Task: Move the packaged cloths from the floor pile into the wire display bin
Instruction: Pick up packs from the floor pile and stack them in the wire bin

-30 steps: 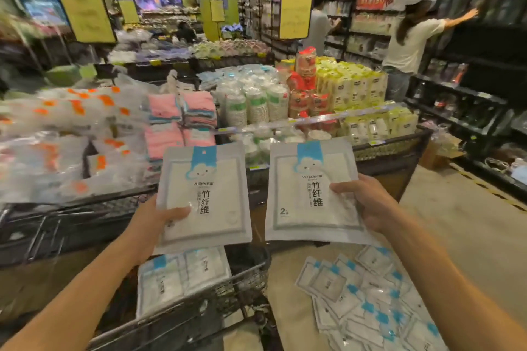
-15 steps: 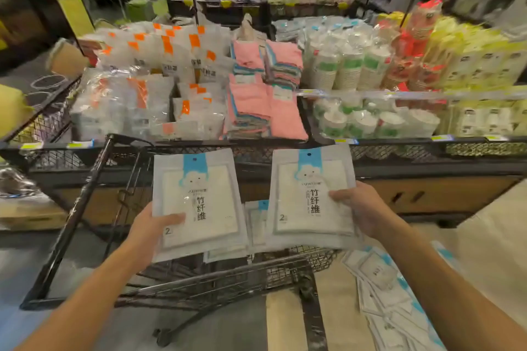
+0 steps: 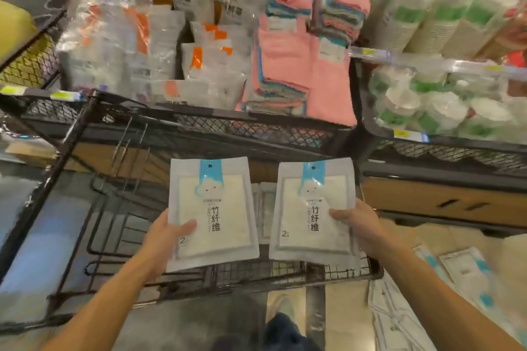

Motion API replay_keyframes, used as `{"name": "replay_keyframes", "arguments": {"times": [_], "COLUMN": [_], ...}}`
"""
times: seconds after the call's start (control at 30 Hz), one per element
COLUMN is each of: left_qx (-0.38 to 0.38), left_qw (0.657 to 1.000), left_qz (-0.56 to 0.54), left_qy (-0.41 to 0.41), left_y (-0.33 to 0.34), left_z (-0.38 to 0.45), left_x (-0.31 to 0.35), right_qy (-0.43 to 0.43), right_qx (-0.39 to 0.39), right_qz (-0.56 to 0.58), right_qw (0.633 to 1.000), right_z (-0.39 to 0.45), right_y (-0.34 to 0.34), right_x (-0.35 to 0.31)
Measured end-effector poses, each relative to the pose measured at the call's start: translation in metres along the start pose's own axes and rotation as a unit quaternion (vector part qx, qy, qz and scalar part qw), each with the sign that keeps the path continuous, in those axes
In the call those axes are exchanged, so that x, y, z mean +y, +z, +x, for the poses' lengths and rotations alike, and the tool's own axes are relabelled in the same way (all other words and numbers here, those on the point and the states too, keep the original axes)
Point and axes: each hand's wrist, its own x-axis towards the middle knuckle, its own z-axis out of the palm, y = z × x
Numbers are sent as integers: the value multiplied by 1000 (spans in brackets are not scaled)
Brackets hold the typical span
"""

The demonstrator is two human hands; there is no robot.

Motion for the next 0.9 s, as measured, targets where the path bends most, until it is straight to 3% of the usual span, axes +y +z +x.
{"name": "replay_keyframes", "arguments": {"times": [0.43,0.63,0.77,0.9], "left_qx": [-6,46,111,118], "left_qw": [992,979,947,885], "left_qz": [81,171,300,449], "left_qy": [-95,-102,-36,11], "left_y": [59,76,90,106], "left_z": [193,248,250,251], "left_x": [-109,-146,-158,-162], "right_qy": [105,116,78,53], "right_qx": [8,85,168,218], "right_qz": [-70,-85,-210,-383], "right_qw": [992,986,960,896], "right_z": [173,238,259,270], "right_y": [32,71,80,82], "right_x": [110,143,168,180]}}
